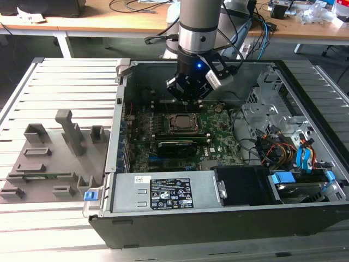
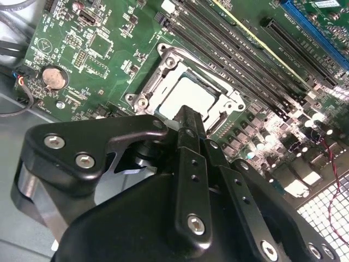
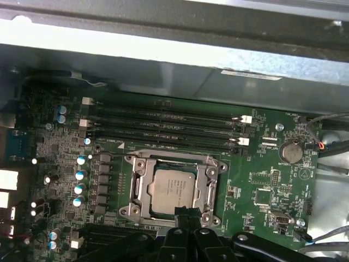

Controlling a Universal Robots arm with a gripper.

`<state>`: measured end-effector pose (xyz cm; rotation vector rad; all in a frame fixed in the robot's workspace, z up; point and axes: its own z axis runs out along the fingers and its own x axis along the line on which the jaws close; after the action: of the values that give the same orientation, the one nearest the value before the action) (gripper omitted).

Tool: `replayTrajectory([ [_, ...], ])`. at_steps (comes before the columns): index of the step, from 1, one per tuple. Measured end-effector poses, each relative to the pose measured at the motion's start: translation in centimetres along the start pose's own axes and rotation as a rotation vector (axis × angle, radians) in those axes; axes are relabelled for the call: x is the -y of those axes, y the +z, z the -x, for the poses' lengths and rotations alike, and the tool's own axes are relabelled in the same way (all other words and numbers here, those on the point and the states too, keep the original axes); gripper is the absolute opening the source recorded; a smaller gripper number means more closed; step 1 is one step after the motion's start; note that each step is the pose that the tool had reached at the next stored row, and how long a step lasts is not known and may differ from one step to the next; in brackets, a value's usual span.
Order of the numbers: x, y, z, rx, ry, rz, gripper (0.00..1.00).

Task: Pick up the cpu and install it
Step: 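Install the first cpu locking lever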

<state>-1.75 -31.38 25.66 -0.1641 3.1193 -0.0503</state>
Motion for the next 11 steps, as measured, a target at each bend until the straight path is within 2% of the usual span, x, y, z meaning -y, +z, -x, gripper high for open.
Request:
replayTrajectory([
  [4,0.0,-0.06,0.01,-0.0002,0.0,-0.0019,0.11],
  [7,0.02,-0.58,0.01,-0.0001,0.0,-0.0017,0.11],
  [8,0.03,-0.97,0.02,-0.0001,0.0,-0.0018,0.11],
  [11,0.04,-1.39,0.03,-0.0002,0.0,-0.0027,0.11],
])
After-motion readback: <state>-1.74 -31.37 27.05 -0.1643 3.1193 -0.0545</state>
